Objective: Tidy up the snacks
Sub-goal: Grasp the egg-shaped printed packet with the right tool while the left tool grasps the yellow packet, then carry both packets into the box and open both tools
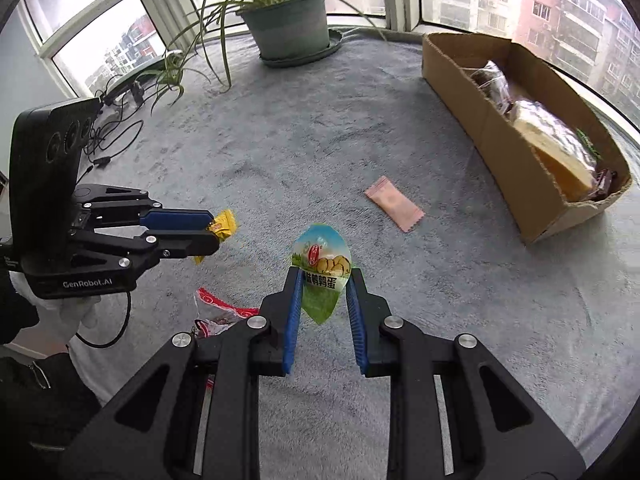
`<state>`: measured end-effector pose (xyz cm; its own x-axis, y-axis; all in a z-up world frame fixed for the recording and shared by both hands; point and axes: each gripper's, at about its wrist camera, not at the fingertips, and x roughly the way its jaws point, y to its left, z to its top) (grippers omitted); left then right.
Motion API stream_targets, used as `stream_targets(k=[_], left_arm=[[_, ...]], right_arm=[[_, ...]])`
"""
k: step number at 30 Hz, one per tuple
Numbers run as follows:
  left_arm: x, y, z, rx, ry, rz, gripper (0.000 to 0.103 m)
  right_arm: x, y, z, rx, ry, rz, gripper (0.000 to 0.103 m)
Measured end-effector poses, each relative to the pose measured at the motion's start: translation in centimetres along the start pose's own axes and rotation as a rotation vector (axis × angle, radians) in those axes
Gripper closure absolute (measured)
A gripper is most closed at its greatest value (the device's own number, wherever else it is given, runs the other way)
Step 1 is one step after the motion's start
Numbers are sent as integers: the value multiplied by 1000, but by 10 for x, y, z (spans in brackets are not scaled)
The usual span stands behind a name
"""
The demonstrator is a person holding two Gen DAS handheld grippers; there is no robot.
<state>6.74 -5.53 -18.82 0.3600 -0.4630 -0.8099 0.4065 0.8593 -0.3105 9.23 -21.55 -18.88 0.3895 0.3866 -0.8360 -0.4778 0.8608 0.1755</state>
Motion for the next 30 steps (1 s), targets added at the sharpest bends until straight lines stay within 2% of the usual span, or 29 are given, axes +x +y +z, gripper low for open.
stream_targets(k=[6,13,21,30], left_arm=[[-23,4,22,-19,-68,10,82],[-49,2,64,-14,-168,33,82],[-57,-7,112,6,-237,40,82],[-51,-36,164,48,-303,20,82]], right_arm=[[-40,-28,10,39,-81,-66,80],[-89,-66,27,75,-176,-157,80],[-127,-107,54,66,-224,-288,80],[-144,-144,89,56,-240,-399,80]])
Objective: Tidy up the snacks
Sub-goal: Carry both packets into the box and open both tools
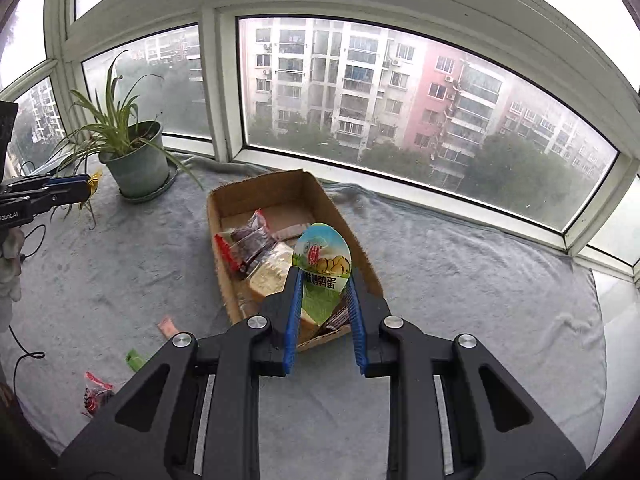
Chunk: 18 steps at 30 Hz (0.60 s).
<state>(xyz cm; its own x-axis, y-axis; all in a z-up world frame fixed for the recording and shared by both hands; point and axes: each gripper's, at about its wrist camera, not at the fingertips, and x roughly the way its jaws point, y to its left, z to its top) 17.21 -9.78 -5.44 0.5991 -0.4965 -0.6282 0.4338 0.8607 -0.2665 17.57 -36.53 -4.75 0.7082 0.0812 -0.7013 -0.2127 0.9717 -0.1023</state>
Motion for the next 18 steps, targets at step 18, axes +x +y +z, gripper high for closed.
stream_targets(k=[18], left_arm=[[104,-68,15,41,102,-134,82]], right_arm=[[98,-26,-6,55,113,19,80]])
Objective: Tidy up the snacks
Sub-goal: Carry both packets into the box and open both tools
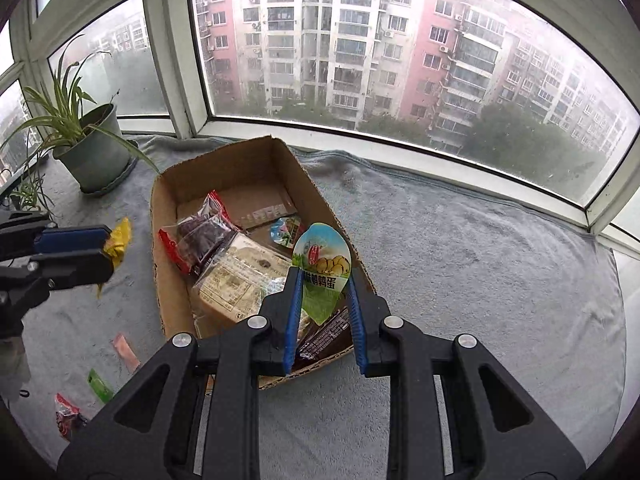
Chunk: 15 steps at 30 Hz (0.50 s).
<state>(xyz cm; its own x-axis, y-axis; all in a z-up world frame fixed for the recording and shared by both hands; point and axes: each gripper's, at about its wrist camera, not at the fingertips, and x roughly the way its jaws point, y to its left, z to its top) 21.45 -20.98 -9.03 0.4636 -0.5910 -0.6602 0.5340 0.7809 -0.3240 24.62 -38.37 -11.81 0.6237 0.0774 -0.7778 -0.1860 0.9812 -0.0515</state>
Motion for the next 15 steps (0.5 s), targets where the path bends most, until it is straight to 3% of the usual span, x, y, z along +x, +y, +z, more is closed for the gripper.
stream_targets(k=[7,15], left_arm=[[42,-15,-9,-9,75,-47,82],[60,-23,-13,-4,110,-60,82]], right_arm=[[29,-3,-9,5,50,20,80],[41,-8,-12,21,65,30,80]])
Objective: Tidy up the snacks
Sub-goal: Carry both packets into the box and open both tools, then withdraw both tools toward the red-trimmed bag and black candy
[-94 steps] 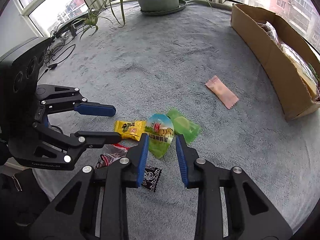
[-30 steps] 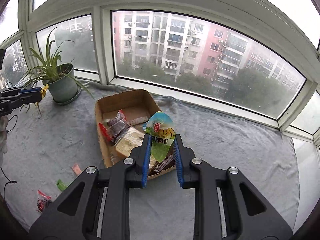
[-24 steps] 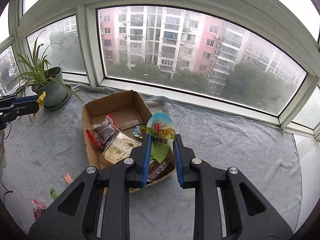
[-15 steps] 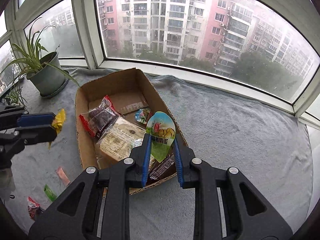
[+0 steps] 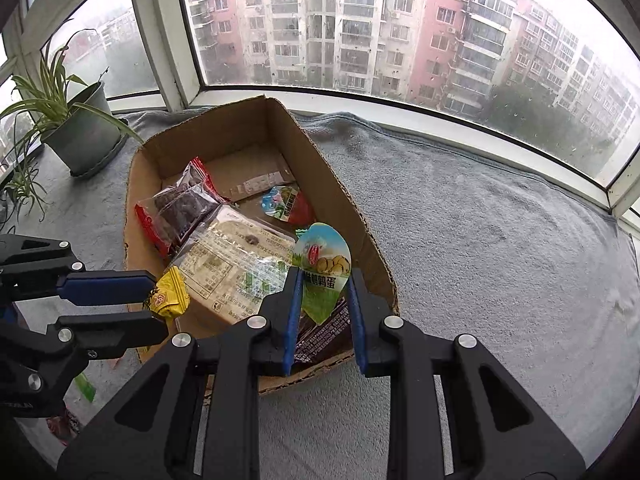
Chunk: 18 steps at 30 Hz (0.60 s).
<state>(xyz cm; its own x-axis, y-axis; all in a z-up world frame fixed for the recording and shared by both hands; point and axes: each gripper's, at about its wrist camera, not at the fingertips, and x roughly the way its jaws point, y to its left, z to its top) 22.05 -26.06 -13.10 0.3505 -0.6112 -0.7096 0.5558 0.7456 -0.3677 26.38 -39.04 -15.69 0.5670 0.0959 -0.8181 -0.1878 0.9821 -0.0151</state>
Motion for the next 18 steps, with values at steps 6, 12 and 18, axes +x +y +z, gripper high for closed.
stream_targets(k=[6,12,18], left_arm=[[3,-2,0,14,24,17,76],[-15,0,0,5,5,24,76],[-46,8,-2,16,-28,45,76]], right_arm=[[-9,0,2,8,-23,-6,64],[-27,5,-1,6,-43,-5,64],[-53,18,-7,-4,-71,22,64]])
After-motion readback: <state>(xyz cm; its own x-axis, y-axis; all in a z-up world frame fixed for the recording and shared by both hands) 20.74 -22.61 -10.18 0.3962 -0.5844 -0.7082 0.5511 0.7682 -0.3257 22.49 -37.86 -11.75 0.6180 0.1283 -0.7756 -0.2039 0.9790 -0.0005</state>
